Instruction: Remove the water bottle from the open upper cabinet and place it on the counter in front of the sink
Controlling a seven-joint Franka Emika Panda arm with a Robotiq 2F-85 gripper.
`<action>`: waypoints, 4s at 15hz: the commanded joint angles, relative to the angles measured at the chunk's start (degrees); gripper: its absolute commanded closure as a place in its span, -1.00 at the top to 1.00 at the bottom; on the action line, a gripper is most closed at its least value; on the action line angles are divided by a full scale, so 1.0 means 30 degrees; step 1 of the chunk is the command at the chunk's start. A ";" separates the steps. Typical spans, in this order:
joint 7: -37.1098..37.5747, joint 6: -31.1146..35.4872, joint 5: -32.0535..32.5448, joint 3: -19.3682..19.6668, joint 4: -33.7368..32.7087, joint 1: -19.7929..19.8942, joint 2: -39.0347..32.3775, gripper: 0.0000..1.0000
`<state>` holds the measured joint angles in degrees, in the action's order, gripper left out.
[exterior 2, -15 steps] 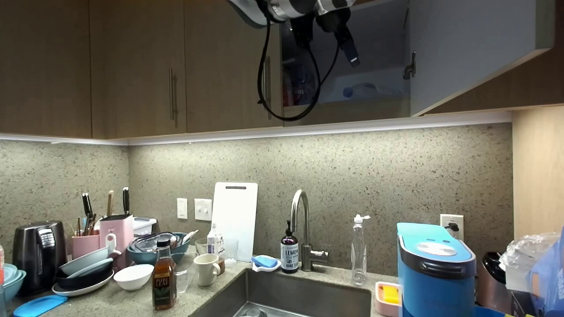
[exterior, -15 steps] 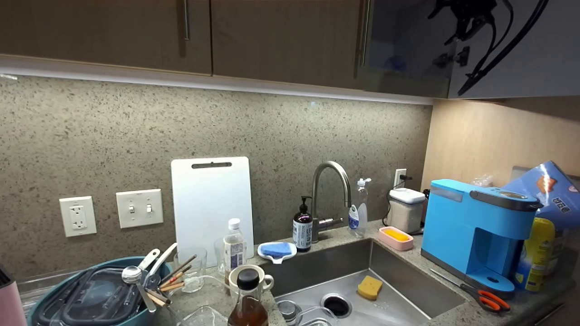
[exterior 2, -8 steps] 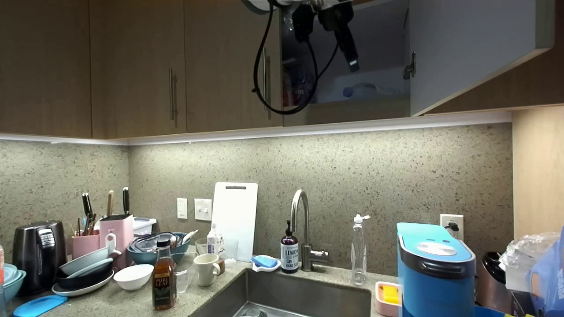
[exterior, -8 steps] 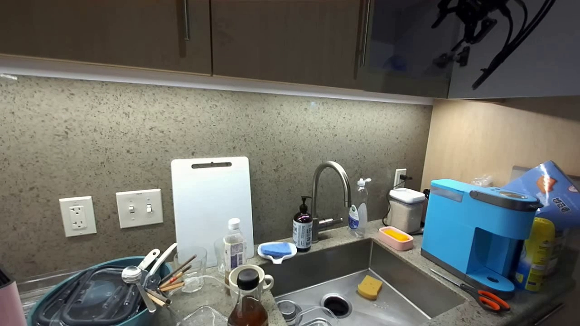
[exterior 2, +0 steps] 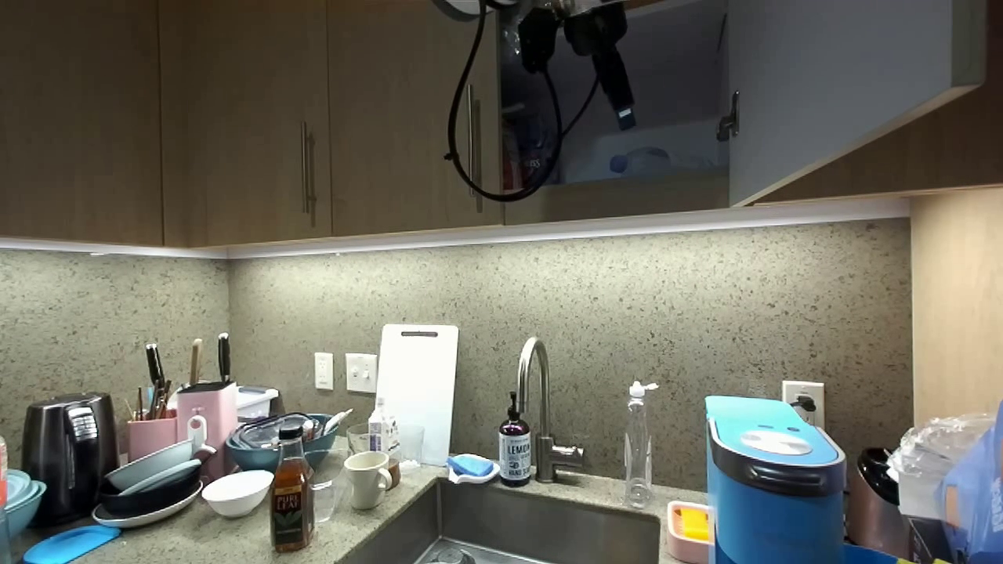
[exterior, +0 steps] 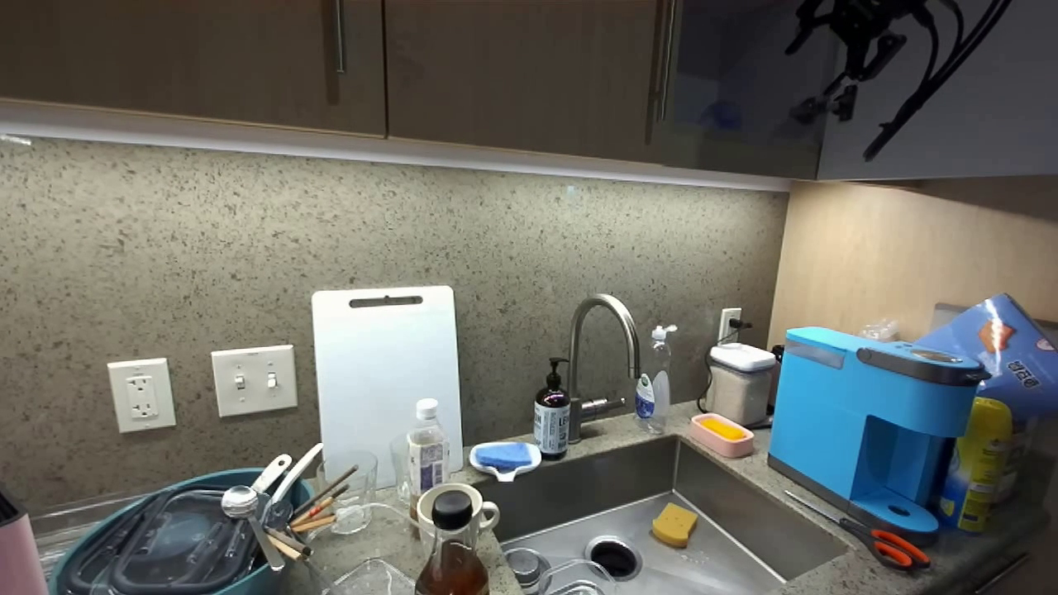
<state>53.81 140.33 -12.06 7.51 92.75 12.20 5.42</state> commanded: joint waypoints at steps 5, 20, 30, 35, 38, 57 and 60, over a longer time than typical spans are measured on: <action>-0.0149 -0.0002 -0.0179 -0.0070 -0.0536 -0.1040 -0.1651 1.00; 0.0724 0.3097 -0.0136 -0.0043 -0.0926 -0.1375 -0.2647 1.00; 0.1115 0.3997 0.0656 0.0311 -0.1679 -0.1283 -0.3596 1.00; 0.0434 0.3681 0.0341 0.0428 -0.1604 -0.1314 -0.3569 1.00; 0.0796 0.3635 0.0283 0.0411 -0.2150 -0.1360 -0.4083 1.00; 0.0254 0.3371 -0.1303 0.0015 -0.4609 -0.1160 -0.6190 -0.89; 0.0336 0.3314 -0.1469 -0.0053 -0.4794 -0.1187 -0.6245 -1.00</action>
<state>55.43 151.30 -14.34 7.99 80.00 8.09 -12.66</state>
